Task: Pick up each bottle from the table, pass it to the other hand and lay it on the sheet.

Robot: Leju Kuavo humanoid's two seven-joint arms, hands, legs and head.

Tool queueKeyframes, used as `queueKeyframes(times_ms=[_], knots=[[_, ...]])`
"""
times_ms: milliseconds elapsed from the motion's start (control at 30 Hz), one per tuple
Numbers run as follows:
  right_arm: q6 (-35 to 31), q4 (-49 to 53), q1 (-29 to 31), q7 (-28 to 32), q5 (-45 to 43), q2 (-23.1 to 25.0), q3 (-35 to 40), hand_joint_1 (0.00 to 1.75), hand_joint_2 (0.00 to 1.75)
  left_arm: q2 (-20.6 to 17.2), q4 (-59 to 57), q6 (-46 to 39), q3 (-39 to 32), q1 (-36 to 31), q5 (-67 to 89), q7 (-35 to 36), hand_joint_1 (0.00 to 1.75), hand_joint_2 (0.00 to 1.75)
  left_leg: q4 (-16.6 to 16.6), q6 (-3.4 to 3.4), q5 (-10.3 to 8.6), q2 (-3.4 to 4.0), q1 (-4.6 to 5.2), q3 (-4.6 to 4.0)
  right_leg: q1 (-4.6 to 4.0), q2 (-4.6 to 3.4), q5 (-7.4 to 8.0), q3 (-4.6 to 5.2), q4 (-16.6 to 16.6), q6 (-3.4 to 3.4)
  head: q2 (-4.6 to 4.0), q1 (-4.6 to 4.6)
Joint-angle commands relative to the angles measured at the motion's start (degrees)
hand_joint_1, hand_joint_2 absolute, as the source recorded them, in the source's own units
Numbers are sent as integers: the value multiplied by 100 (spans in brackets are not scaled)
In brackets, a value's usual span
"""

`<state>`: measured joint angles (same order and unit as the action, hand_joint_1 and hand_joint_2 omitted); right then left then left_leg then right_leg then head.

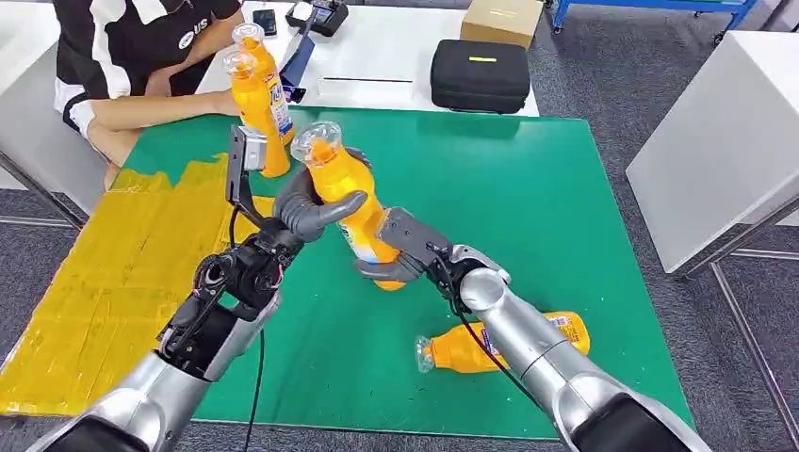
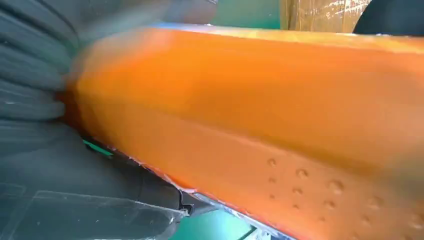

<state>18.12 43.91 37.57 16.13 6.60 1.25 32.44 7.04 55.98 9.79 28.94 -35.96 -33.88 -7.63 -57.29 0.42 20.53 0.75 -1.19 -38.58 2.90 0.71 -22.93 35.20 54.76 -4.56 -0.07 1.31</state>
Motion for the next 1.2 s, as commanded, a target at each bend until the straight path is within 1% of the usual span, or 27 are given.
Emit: queueKeyframes(times_ms=[33,67,100,133,167,200,233,267,300,333,433,500,533,567,600,633,667,733,767,800,867,900,933,1033,1067,1100,1200], knots=[[-167,448,56,-64,26,-75,296,175,175,-122,46,-85,52,-82,97,-29,175,175,-5,1,19,5,-2,30,-5,-12,-14,-25,5,32,0,0],[-167,448,56,-64,26,-75,296,175,175,-122,46,-85,52,-82,97,-29,175,175,-9,2,27,4,-1,43,-5,-14,-22,-37,10,41,0,0],[-167,448,56,-64,26,-75,296,175,175,-122,46,-85,52,-82,97,-29,175,175,-2,1,12,4,-1,19,-4,-9,-9,-15,2,24,0,0],[-199,553,27,-92,16,-109,251,175,175,-135,72,-117,18,-91,136,-54,175,175,-8,2,24,3,-1,38,-4,-12,-20,-32,9,37,0,-2],[-224,620,9,-101,22,-138,229,175,175,-150,86,-153,4,-107,193,-75,175,175,-4,1,16,5,-2,26,-4,-11,-11,-21,3,28,0,0],[-246,806,-40,-175,35,-224,180,175,175,-194,124,-258,-38,-152,340,-118,175,175,-9,2,23,3,0,36,-3,-11,-20,-31,10,37,0,0],[-279,980,-105,-216,41,-293,127,175,175,-230,154,-313,-87,-178,422,-136,175,175,-6,2,16,3,-2,23,-4,-10,-12,-20,6,30,0,-2],[-270,1173,-188,-287,33,-364,60,23,175,-257,176,-371,-151,-198,530,-153,175,175,-12,2,24,3,-3,33,-6,-12,-20,-29,12,39,0,0],[-294,1475,-353,-331,18,-458,-71,5,175,-320,182,-450,-211,-245,725,-187,175,175,-7,2,15,-3,-1,21,-4,-4,-13,-19,7,30,0,-2],[-278,1665,-486,-436,-35,-515,-197,0,175,-391,162,-538,-206,-299,988,-245,175,175,-11,2,23,-3,-3,33,-6,-5,-21,-31,12,39,0,-2],[52,2254,-948,-560,-516,-815,-531,0,175,-505,-76,-612,-405,-433,1367,-299,175,175,0,0,7,-12,-5,17,-7,7,-9,-19,-1,24,0,0],[4,2473,-1160,-567,-515,-1016,-599,0,175,-604,-233,-883,-442,-523,1786,-489,175,175,-8,1,23,-26,-5,45,-8,15,-29,-48,8,45,0,0],[-33,2639,-1257,-584,-502,-1106,-630,0,175,-616,-338,-946,-508,-575,1933,-501,175,175,-2,1,11,-24,-5,27,-7,18,-17,-31,1,31,0,-2],[-39,2696,-1292,-581,-506,-1146,-647,0,175,-629,-380,-960,-538,-598,2006,-516,175,175,-8,2,23,-25,-4,42,-8,16,-28,-45,8,43,0,0],[-68,2777,-1330,-625,-536,-1196,-697,0,175,-666,-450,-1028,-580,-644,2153,-540,175,175,-3,2,10,-16,-3,21,-5,10,-13,-23,1,26,0,-2],[-72,2823,-1344,-669,-563,-1205,-723,0,175,-661,-482,-1016,-623,-656,2212,-552,175,175,-11,3,22,-16,-5,37,-8,6,-23,-38,8,39,0,0],[-166,2884,-1358,-742,-520,-1223,-741,0,175,-690,-506,-1047,-633,-677,2342,-557,175,175,-3,1,11,-8,-3,22,-5,0,-11,-19,2,27,0,0],[-229,2975,-1376,-781,-492,-1253,-759,0,175,-755,-516,-1095,-651,-696,2469,-576,175,175,-10,1,21,-10,-2,34,-5,-1,-21,-30,12,40,0,0],[-409,3123,-1462,-882,-437,-1261,-837,0,175,-835,-520,-1456,-518,-734,2951,-670,175,175,-12,1,24,-12,-2,38,-5,0,-25,-35,14,44,0,0],[-491,3208,-1529,-911,-415,-1289,-881,0,175,-881,-510,-1719,-436,-759,3258,-722,175,175,-24,3,45,-13,-3,68,-9,-6,-44,-62,26,70,0,-2],[-616,3502,-1724,-973,-402,-1367,-999,0,175,-970,-471,-2385,-266,-789,4130,-800,175,175,-16,2,35,-12,-3,53,-8,-2,-34,-51,17,57,0,0],[-667,3667,-1890,-996,-379,-1460,-1092,0,175,-1014,-414,-2756,-182,-788,4920,-680,175,175,-14,3,32,-9,-3,48,-7,-4,-30,-45,13,51,0,-2],[-669,3703,-1940,-985,-370,-1483,-1133,0,175,-998,-352,-2688,-297,-748,5020,-664,175,175,-5,1,18,-15,-2,30,-5,6,-20,-29,6,34,0,0],[-666,3703,-1956,-972,-362,-1490,-1146,0,175,-987,-328,-2653,-353,-727,5067,-659,175,175,-12,1,28,-18,-5,43,-8,7,-30,-43,10,43,0,0],[-663,3682,-1939,-967,-356,-1478,-1140,0,175,-1031,-341,-2760,-251,-742,5340,-659,175,175,-5,2,19,-11,-2,31,-4,3,-19,-29,4,32,0,0],[-657,3643,-1929,-963,-348,-1495,-1142,0,175,-1112,-329,-2902,-143,-735,5807,-667,175,175,-9,2,26,-11,-2,40,-5,2,-26,-39,8,39,0,0],[-690,3670,-2011,-967,-316,-1546,-1264,0,175,-1299,-409,-2705,24,-705,6987,-608,175,175,-18,3,40,1,-3,63,-7,-15,-34,-57,16,57,0,-2]])
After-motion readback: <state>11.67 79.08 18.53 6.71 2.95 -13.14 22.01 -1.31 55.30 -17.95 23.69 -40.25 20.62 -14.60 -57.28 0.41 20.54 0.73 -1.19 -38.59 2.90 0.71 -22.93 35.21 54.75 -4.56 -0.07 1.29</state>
